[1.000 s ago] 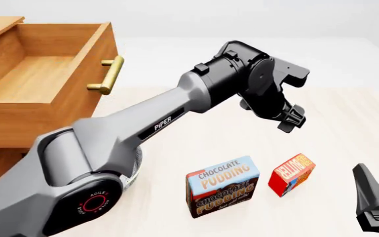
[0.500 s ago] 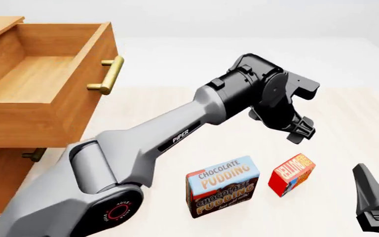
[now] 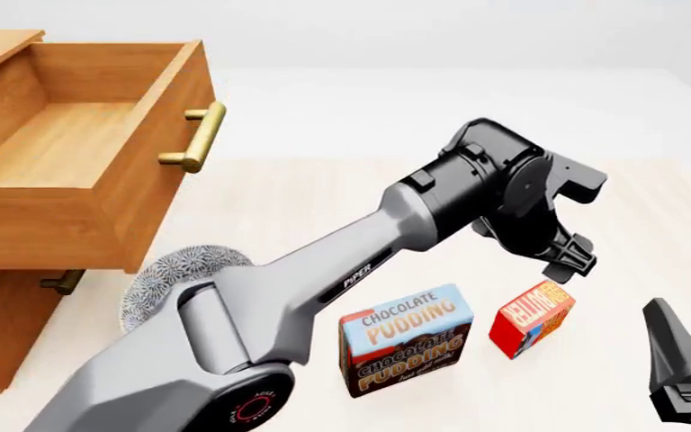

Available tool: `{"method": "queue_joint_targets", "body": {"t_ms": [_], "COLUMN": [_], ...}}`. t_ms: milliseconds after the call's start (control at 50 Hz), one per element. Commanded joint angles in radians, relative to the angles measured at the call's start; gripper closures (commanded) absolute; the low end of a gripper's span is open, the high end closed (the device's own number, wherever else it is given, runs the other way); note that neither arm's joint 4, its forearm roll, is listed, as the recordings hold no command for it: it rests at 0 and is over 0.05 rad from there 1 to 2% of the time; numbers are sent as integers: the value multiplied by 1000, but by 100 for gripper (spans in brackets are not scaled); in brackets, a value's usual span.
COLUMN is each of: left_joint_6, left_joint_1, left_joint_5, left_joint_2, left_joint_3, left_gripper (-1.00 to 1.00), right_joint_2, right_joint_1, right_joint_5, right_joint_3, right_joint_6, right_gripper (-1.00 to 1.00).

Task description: Put the butter at the back in the top drawer of the cabinet and close it.

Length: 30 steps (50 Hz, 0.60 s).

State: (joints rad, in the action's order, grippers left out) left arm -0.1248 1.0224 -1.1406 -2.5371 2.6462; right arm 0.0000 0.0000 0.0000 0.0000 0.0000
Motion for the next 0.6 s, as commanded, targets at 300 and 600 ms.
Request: {"method": "queue_joint_targets", "body": {"t_ms": [300, 600], "left_joint_6": [-16, -23], "left_joint_1": [18, 24], "left_joint_5": [-5, -6], "left_joint_2": [-32, -48], "left_joint_3": [19, 29], "left_gripper": [-100, -100], "right_joint_2": [0, 0], "right_joint_1": [0, 0], "right_joint_5": [0, 0], "right_joint_3": [0, 0], "right_joint_6": [0, 0], "right_gripper": [-100, -100]}}
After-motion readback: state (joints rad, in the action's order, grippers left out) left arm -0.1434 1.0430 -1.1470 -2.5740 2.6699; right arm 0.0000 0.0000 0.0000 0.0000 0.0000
